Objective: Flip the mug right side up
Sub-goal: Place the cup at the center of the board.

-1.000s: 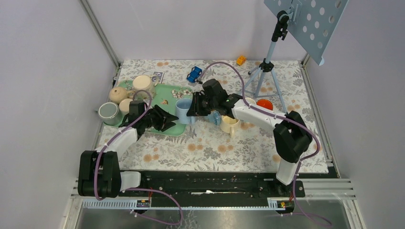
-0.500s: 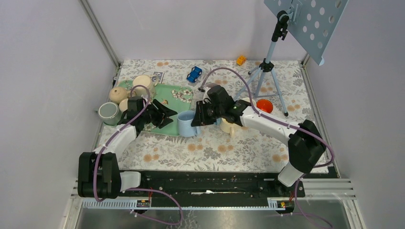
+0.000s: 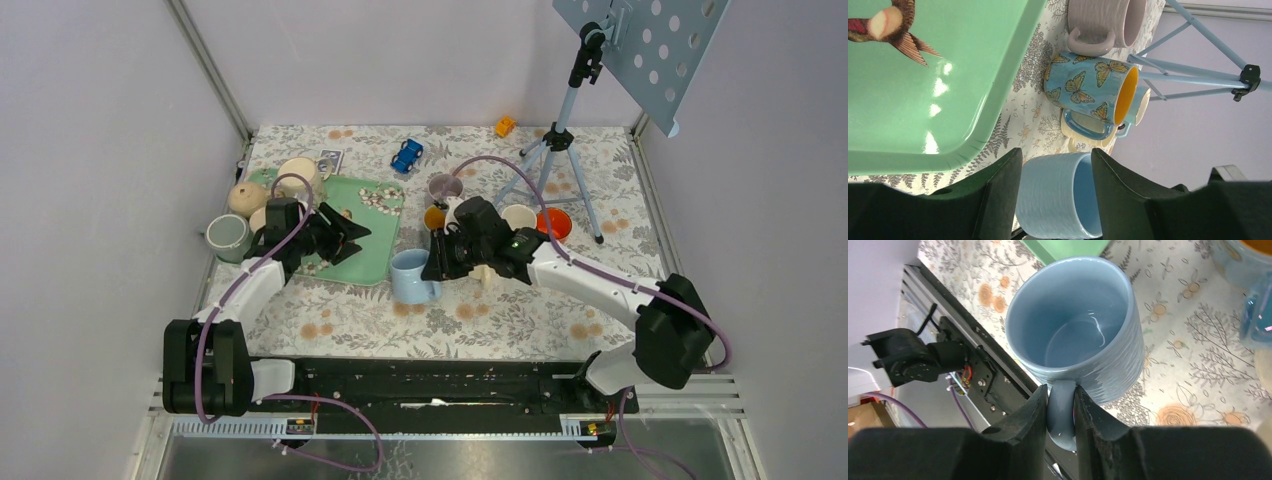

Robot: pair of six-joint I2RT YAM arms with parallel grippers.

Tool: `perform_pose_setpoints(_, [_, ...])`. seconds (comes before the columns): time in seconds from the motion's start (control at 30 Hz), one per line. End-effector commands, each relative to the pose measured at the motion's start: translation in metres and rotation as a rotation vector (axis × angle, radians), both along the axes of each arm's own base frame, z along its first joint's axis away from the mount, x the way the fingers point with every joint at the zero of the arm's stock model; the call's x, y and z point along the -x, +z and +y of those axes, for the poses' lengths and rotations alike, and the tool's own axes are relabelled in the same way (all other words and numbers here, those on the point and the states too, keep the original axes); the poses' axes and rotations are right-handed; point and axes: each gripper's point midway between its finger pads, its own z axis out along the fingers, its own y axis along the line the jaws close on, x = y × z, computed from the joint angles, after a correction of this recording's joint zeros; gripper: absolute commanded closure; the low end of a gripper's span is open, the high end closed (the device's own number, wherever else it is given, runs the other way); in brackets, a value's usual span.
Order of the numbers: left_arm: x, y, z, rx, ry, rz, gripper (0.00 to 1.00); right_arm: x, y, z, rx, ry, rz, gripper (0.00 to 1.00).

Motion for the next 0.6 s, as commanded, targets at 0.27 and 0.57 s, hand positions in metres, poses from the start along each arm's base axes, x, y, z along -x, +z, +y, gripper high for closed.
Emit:
perform_pose_setpoints(0.27, [-0.014,0.028,-0.001,-0.008,-0.015,-0.104,0.38,-0.019,0.033,-0.007,-0.100,-0.067,-0.307,1.00])
perform_pose_setpoints(0.57, [-0.012,0.030,-0.002,-0.007,-0.030,-0.115,0.36,-0.018,0.010,-0.016,-0.069,-0.097,-0.387,1.00])
